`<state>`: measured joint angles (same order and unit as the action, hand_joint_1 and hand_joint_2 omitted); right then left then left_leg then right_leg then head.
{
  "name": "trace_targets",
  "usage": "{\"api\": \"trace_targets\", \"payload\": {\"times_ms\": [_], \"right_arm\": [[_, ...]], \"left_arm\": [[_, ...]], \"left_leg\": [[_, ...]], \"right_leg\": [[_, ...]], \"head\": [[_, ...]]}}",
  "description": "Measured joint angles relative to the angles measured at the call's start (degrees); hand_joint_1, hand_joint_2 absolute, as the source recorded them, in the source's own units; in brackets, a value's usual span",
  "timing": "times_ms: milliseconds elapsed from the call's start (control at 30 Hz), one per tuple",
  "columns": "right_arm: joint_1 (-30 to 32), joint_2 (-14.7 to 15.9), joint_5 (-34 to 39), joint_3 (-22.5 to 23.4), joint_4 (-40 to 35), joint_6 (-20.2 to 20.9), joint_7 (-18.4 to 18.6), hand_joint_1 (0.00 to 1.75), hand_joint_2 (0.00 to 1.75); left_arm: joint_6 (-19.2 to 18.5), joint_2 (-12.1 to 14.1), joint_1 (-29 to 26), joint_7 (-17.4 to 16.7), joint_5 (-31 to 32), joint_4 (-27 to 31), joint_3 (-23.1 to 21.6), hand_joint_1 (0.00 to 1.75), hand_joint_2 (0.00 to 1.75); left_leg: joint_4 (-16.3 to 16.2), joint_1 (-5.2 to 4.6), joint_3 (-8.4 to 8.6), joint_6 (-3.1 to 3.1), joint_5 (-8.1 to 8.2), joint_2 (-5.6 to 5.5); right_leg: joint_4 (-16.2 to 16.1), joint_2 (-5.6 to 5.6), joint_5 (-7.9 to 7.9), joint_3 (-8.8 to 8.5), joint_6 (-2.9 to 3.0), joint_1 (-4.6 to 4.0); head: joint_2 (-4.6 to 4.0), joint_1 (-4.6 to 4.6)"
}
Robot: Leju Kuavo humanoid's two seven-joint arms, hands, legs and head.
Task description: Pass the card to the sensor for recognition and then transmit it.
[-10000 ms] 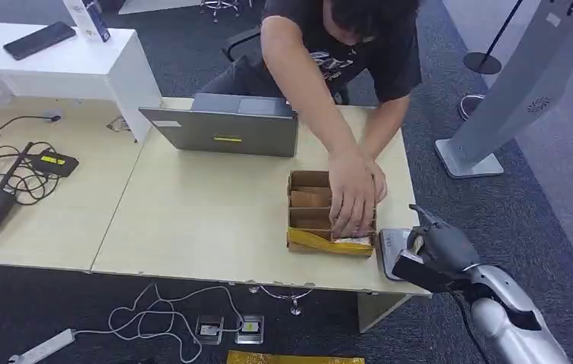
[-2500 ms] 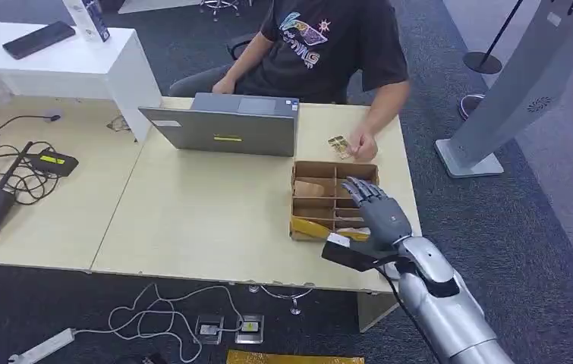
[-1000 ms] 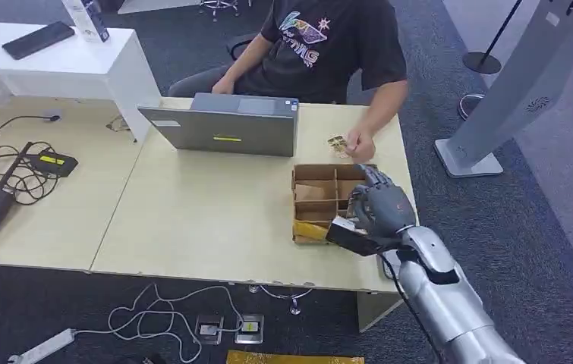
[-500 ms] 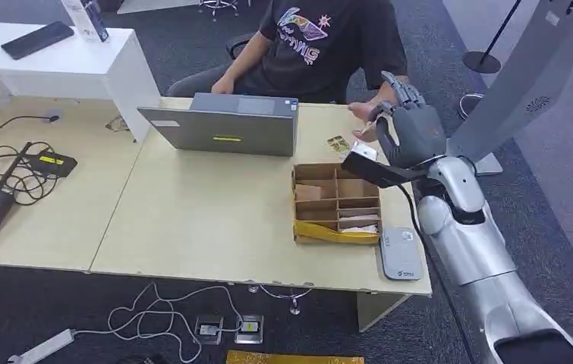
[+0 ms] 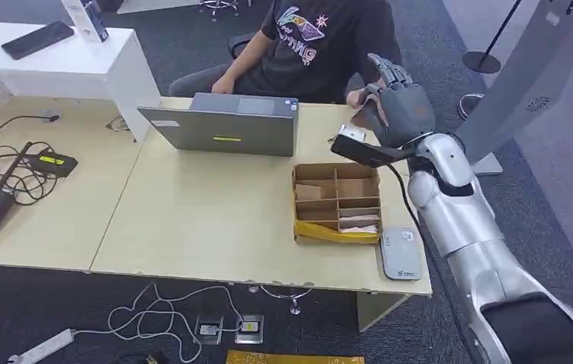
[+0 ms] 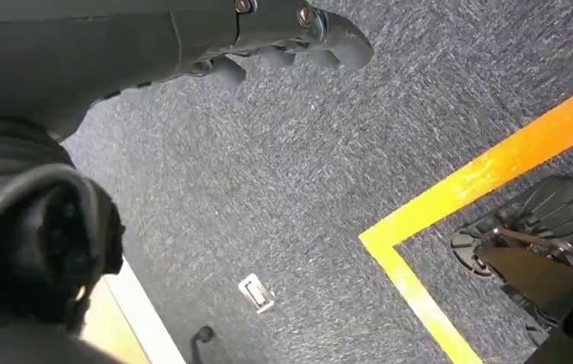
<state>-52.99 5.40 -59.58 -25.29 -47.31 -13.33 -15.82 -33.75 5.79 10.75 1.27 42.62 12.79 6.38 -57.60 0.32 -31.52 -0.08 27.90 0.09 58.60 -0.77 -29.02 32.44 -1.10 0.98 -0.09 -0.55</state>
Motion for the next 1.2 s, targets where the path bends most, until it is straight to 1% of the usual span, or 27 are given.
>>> {"api": "trace_targets", "payload": {"times_ms": [100, 200, 233, 267, 300, 400, 500, 633, 733, 800, 933, 1000, 1100, 1200], "right_arm": [[-2.0, -1.1, -0.3, -0.2, 6.2, -0.1, 0.2, 1.75, 1.75], [-2.6, -1.6, 0.3, -0.2, 9.7, -0.1, 0.9, 1.75, 1.75], [-2.8, -1.7, 0.5, -0.2, 10.7, -0.1, 1.0, 0.7, 1.75], [-3.0, -1.8, 0.5, -0.2, 11.8, -0.1, 1.2, 0.7, 1.75], [-3.1, -1.8, 0.6, -0.2, 12.8, -0.2, 1.3, 0.0, 1.75], [-3.1, -1.8, 0.6, -0.2, 15.0, -1.3, 1.6, 0.0, 1.75], [-3.1, -1.8, 1.0, -0.2, 16.8, -3.7, 1.5, 0.0, 1.75], [-3.1, -1.4, 1.8, -0.2, 18.0, -6.4, 0.4, 0.0, 1.75], [-3.1, -0.5, 3.7, 0.3, 18.5, -10.8, -1.4, 0.0, 1.75], [-3.1, 0.3, 5.3, 0.8, 18.6, -12.9, -2.4, 0.0, 1.75], [-3.2, 3.3, 9.3, 3.1, 18.6, -17.1, -4.1, 0.0, 1.75], [-3.2, 5.4, 12.5, 4.7, 18.6, -19.6, -4.4, 0.0, 1.75], [-2.9, 9.5, 19.0, 8.1, 18.6, -22.5, -4.8, 0.0, 1.75], [-1.3, 14.1, 24.2, 12.2, 18.7, -23.7, -5.4, 0.0, 1.75]], "left_arm": [[0.0, -0.1, 0.1, 0.0, 0.0, 0.0, -0.2, 0.0, 0.0], [0.0, -0.1, 0.1, 0.0, 0.0, 0.1, -0.2, 0.0, 0.0], [0.0, -0.1, 0.1, 0.0, 0.0, 0.2, -0.2, 0.0, 0.0], [0.0, -0.1, 0.2, 0.0, 0.0, 0.2, -0.2, 0.0, 0.0], [0.0, -0.1, 0.2, 0.0, 0.0, 0.2, -0.2, 0.0, 0.0], [0.0, -0.1, 0.2, 0.0, 0.0, 0.2, -0.3, 0.0, 0.0], [0.0, -0.1, 0.1, 0.0, -0.3, 0.2, -0.4, 0.0, 0.0], [0.0, -0.1, 0.0, 0.0, -0.8, 0.2, -0.4, 0.0, 0.0], [0.0, -0.1, -0.1, 0.0, -1.4, 0.2, -0.4, 0.0, 0.0], [0.0, -0.1, -0.2, 0.2, -1.9, 0.2, -0.4, 0.0, 0.0], [0.0, 0.1, -1.0, 0.8, -3.2, 0.1, -0.4, 0.0, 0.0], [0.0, 0.3, -1.2, 1.3, -4.2, 0.1, -0.3, 0.0, 0.0], [0.0, 0.7, -1.8, 1.7, -6.1, 0.1, 0.1, 0.0, 0.0], [0.0, 1.2, -2.5, 1.8, -8.3, 0.1, 0.5, 0.0, 0.0]], "left_leg": [[0.0, 0.0, 0.0, 0.0, 0.0, 0.0], [0.0, 0.0, 0.0, 0.0, 0.0, 0.0], [0.0, 0.0, 0.0, 0.0, 0.0, 0.0], [0.0, 0.0, 0.0, 0.0, 0.0, 0.0], [0.0, 0.0, 0.0, 0.0, 0.0, 0.0], [0.0, 0.0, 0.0, 0.0, 0.0, 0.0], [0.0, 0.0, 0.01, 0.0, 0.0, 0.01], [0.0, 0.0, 0.03, 0.0, 0.0, 0.02], [0.0, 0.0, 0.02, 0.0, 0.0, 0.01], [0.0, 0.0, 0.02, 0.0, 0.0, 0.01], [0.0, -0.01, 0.02, 0.01, 0.01, 0.01], [0.0, -0.03, 0.03, 0.01, 0.01, 0.01], [-0.1, -0.04, 0.02, 0.02, 0.02, -0.05], [-0.1, -0.05, 0.01, 0.06, 0.05, -0.06]], "right_leg": [[0.0, 0.0, 0.0, 0.0, 0.0, 0.0], [0.0, 0.0, 0.0, 0.02, 0.0, 0.0], [0.0, 0.0, 0.0, 0.02, 0.0, 0.0], [0.0, 0.0, 0.0, 0.02, 0.0, 0.0], [0.0, 0.0, -0.01, 0.02, 0.0, 0.0], [0.0, 0.0, 0.0, 0.02, 0.0, 0.0], [0.0, 0.02, 0.0, 0.03, 0.0, 0.0], [0.0, 0.08, 0.0, 0.05, 0.0, 0.0], [0.0, 0.07, 0.0, 0.06, 0.0, 0.0], [0.0, 0.03, 0.0, 0.07, 0.0, 0.0], [-0.1, 0.04, 0.0, 0.07, 0.0, 0.01], [-0.1, 0.03, 0.01, 0.07, -0.02, 0.02], [-0.1, -0.1, 0.01, 0.04, -0.02, 0.03], [-0.1, -0.1, 0.01, 0.06, -0.02, 0.04]], "head": [[0.0, 0.0], [0.0, 0.02], [0.0, 0.02], [0.0, 0.02], [0.0, 0.0], [0.0, 0.04], [0.0, 0.0], [0.0, 0.02], [0.0, 0.04], [0.0, 0.02], [0.0, 0.02], [0.0, 0.04], [0.0, 0.0], [0.0, 0.02]]}}
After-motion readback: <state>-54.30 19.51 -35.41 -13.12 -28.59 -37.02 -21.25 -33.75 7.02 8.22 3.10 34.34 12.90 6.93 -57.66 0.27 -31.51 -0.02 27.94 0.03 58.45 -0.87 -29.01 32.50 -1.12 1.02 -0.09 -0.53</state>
